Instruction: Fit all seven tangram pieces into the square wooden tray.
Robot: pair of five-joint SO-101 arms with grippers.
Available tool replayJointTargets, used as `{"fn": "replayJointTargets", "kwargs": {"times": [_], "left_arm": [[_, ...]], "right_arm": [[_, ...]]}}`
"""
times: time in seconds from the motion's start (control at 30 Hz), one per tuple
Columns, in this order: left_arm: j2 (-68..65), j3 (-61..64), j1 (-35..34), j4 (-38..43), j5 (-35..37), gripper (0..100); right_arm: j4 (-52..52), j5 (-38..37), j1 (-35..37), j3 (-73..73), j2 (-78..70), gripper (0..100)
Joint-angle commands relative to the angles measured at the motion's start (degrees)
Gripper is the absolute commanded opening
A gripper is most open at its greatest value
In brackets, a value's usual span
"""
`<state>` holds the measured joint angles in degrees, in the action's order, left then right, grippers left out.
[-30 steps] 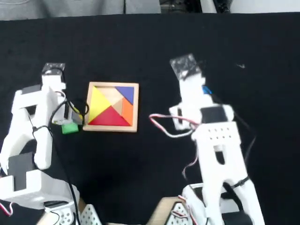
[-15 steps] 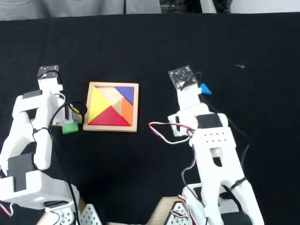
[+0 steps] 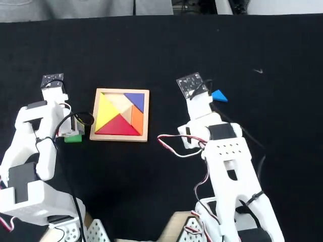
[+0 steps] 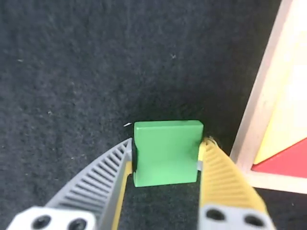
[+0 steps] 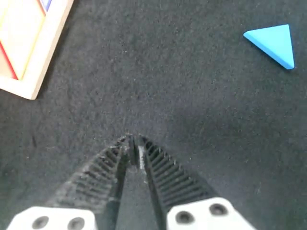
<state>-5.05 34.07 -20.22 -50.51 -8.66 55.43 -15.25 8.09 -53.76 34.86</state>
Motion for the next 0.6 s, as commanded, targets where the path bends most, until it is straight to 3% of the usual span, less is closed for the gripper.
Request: {"fn": "replayJointTargets", "kwargs": {"times": [0.0, 0.1, 0.3, 0.57], "left_arm": [[-0.18, -1.98, -0.48, 0.62, -0.26, 18], [0.09, -3.30, -0.48, -0.18, -0.26, 18], [5.54, -10.95, 1.19, -10.90, -0.26, 18], [8.44, -10.42, 3.74, -12.13, -0.35, 18]], "right_arm": [[-1.05, -0.35, 0.70, 0.13, 1.80, 1.1], [-1.05, -0.35, 0.70, 0.13, 1.80, 1.1], [-1.93, -0.35, 0.62, 0.04, 1.80, 1.1], [-1.76, -0.35, 0.62, 0.04, 1.80, 1.1]]}}
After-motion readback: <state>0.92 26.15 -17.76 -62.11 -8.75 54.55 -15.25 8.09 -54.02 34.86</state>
